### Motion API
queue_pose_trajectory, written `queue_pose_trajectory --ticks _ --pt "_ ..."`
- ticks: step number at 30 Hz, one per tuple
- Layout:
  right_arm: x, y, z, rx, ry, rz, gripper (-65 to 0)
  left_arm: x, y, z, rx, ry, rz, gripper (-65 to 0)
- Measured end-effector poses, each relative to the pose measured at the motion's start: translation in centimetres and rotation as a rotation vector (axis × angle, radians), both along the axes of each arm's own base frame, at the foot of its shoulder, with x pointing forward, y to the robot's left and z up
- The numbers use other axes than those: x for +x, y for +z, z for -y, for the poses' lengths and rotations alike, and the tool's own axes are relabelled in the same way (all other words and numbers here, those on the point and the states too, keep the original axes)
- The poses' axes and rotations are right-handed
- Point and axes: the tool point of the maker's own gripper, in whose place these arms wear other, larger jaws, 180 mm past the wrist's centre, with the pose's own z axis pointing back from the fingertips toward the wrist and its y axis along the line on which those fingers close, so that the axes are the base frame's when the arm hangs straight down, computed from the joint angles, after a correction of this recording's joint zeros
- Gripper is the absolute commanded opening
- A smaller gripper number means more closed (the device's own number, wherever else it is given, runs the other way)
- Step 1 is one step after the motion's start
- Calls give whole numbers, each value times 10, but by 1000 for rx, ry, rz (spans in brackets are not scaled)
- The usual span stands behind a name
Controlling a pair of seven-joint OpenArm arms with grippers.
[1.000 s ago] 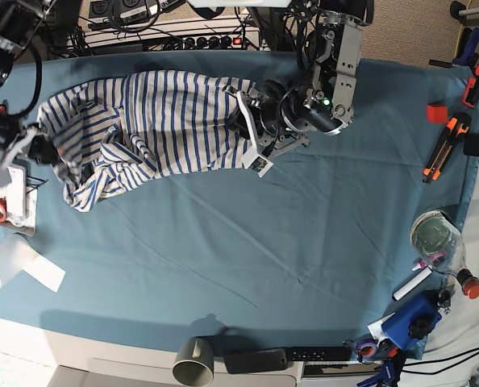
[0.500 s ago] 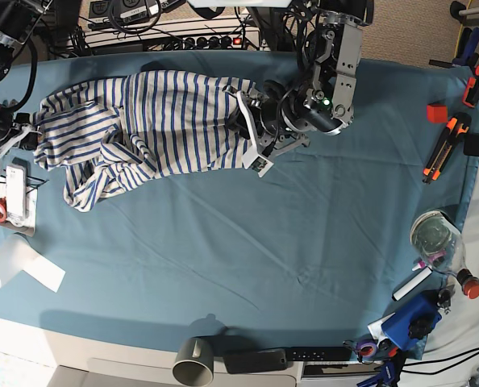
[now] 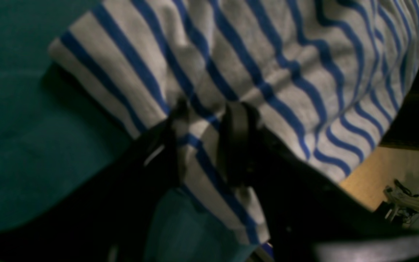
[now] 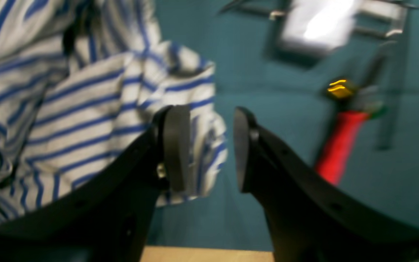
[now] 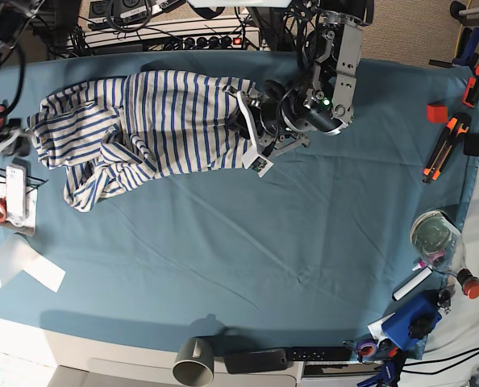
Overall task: Fold the T-shirt properly
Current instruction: 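Fold the strip end inward toward the left gripper with the right gripper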
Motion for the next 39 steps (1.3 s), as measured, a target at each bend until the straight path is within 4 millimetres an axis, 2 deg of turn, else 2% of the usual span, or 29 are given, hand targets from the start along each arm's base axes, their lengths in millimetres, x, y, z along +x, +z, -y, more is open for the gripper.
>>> queue_pose_trajectory --ticks 2,5,8,11,15,22,34,39 --pt "16 19 -2 32 -2 84 -444 0 0 0 1 0 0 -485" --pt "41 48 -16 106 39 221 -443 1 0 0 -1 2 3 -485" --pt "53 59 -18 95 53 247 -443 1 1 1 -7 6 9 -485" --pt "54 40 -36 99 107 176 -443 1 1 0 -6 6 9 -485" --pt "65 22 -63 139 138 192 -443 1 1 1 -7 6 9 -485" --pt "76 4 -103 249 153 223 -443 1 1 1 -7 6 10 -485" --pt "76 -36 -148 265 191 142 -443 2 1 1 -9 8 12 -485" --pt "73 -55 -154 252 132 95 -444 2 1 1 -9 7 11 -485"
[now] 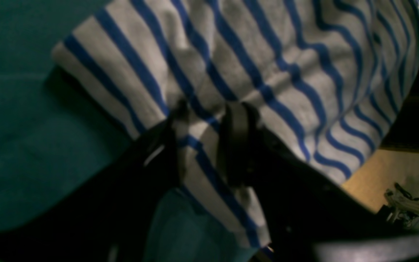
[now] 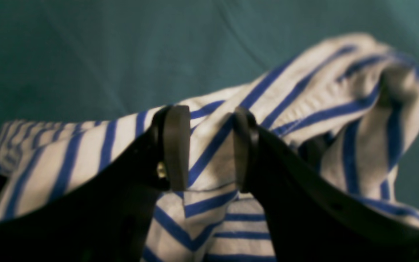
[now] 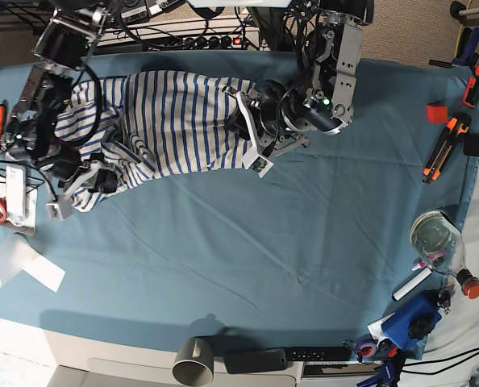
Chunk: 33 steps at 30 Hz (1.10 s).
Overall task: Fold the T-shirt properly
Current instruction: 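Fold the strip end inward toward the left gripper with the right gripper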
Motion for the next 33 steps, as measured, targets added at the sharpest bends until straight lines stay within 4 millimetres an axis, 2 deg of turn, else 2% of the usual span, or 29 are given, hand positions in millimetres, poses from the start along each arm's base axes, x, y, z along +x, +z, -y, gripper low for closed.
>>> queue_pose_trajectory --ticks 3,6,7,10,18,21,27,31,33 --pt "-1 -5 8 -15 -64 -30 -462 0 0 0 0 0 0 -485" --pt "-5 -10 21 -60 -119 -67 -616 0 0 0 0 0 0 -485" --pt "-6 -10 26 -72 -139 -78 -650 0 0 0 0 0 0 -485" --pt "-6 -5 41 -96 -166 -79 -650 0 0 0 0 0 0 -485" --pt "-13 20 105 -289 -233 -96 -650 0 0 0 -2 1 2 -485" --pt "-14 30 119 -321 -251 -90 -650 0 0 0 -2 1 2 -485" --pt "-8 46 131 -308 -289 -31 -650 1 0 0 -2 1 3 -485" --pt "-15 66 172 -391 -451 -19 -650 1 0 0 -2 1 3 -485" --pt "-18 75 184 -391 -501 -4 -650 1 1 0 -3 2 3 -485"
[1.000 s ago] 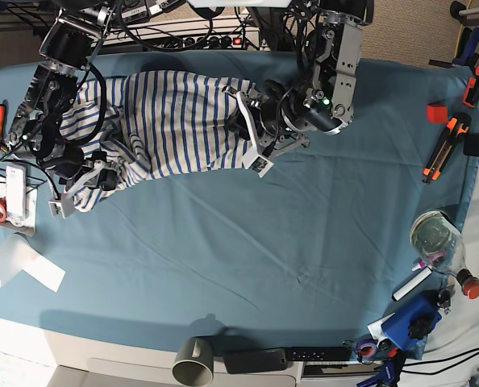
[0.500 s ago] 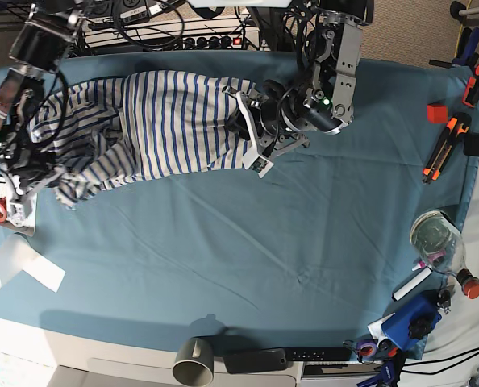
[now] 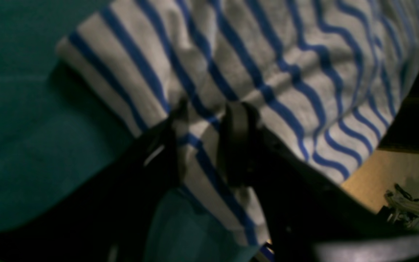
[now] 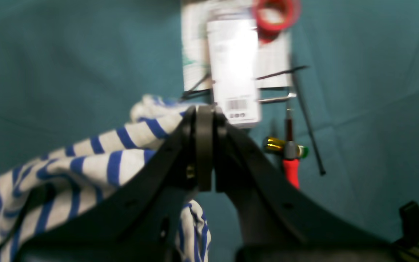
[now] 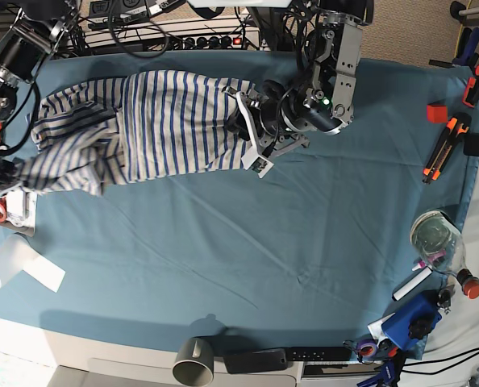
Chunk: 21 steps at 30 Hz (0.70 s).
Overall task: Fold the T-shirt properly
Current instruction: 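Fold the strip end inward toward the left gripper with the right gripper, then tuck and press the folded strip end with the right gripper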
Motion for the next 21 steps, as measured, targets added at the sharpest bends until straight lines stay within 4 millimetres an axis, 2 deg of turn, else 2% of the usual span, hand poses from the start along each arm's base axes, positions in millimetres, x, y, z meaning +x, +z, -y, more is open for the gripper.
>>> queue_pose_trajectory --ticks 4,7,10,18,21 --pt "10 8 -14 94 59 86 -650 1 1 1 -6 4 8 -485" --pt "10 13 -8 68 56 85 -650 2 1 1 -8 5 10 -485" --pt "-2 4 -3 52 28 3 -650 2 1 1 -8 5 10 -485" --pt "-31 -25 -6 45 68 -131 -644 3 2 1 -12 8 16 -485" --pt "-34 -29 -8 30 106 -148 -514 3 2 1 -12 9 15 -485"
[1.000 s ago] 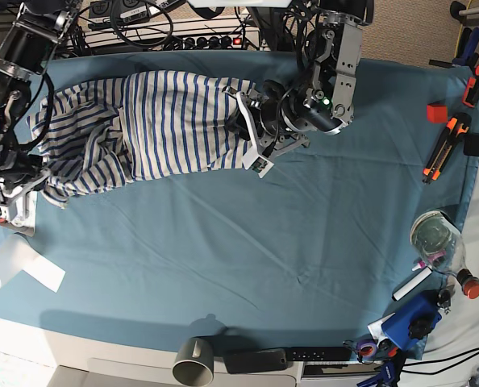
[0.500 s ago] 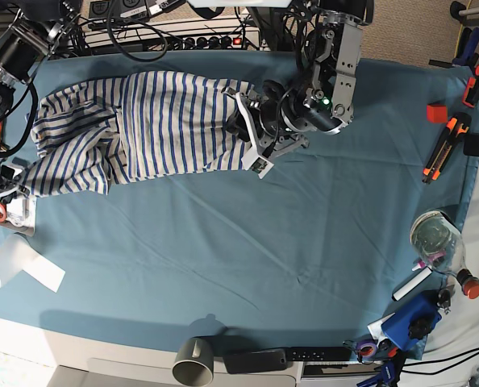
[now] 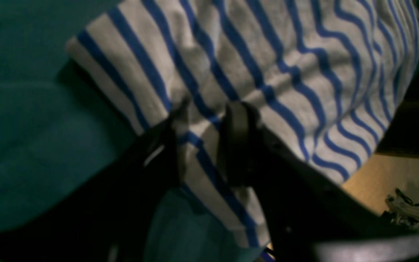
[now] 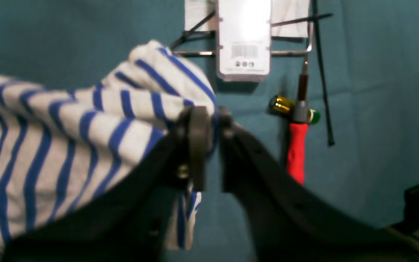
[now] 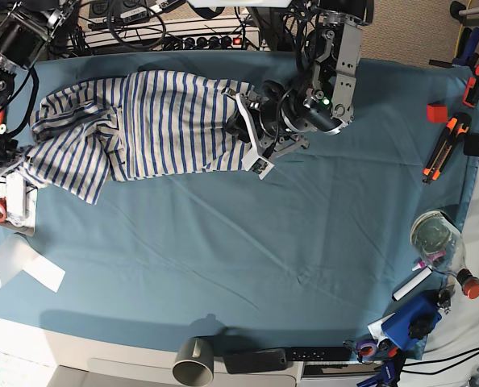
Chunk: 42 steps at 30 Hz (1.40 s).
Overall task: Fold the T-shirt properly
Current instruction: 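Tuck and press the folded strip end with the right gripper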
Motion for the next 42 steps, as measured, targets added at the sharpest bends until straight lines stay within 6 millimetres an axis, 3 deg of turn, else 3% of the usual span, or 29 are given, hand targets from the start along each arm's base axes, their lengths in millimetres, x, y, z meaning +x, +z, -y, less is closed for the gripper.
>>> queue_pose_trajectory --ticks 2,9,14,17,20,29,33,38,42 --pt "-3 -3 0 0 1 -12 -465 0 0 0 0 0 0 -485" --pt "-5 -1 -9 76 17 -9 -463 0 0 0 0 0 0 -485" --pt "23 63 -11 64 76 248 -463 0 0 0 0 0 1 -485" --pt "41 83 -20 71 126 343 -463 1 0 0 -1 1 3 -485" --pt "54 71 -32 105 163 335 -463 3 2 1 -10 9 17 -485" --pt "91 10 -77 207 284 150 -463 3 2 0 -9 9 17 -485" --pt "89 -14 -81 178 299 36 -463 3 2 0 -9 9 17 -485" --pt "71 -46 -80 154 299 -125 -463 3 2 0 -9 9 17 -485" --pt "66 -53 -75 136 288 -161 -468 3 2 1 -10 9 17 -485"
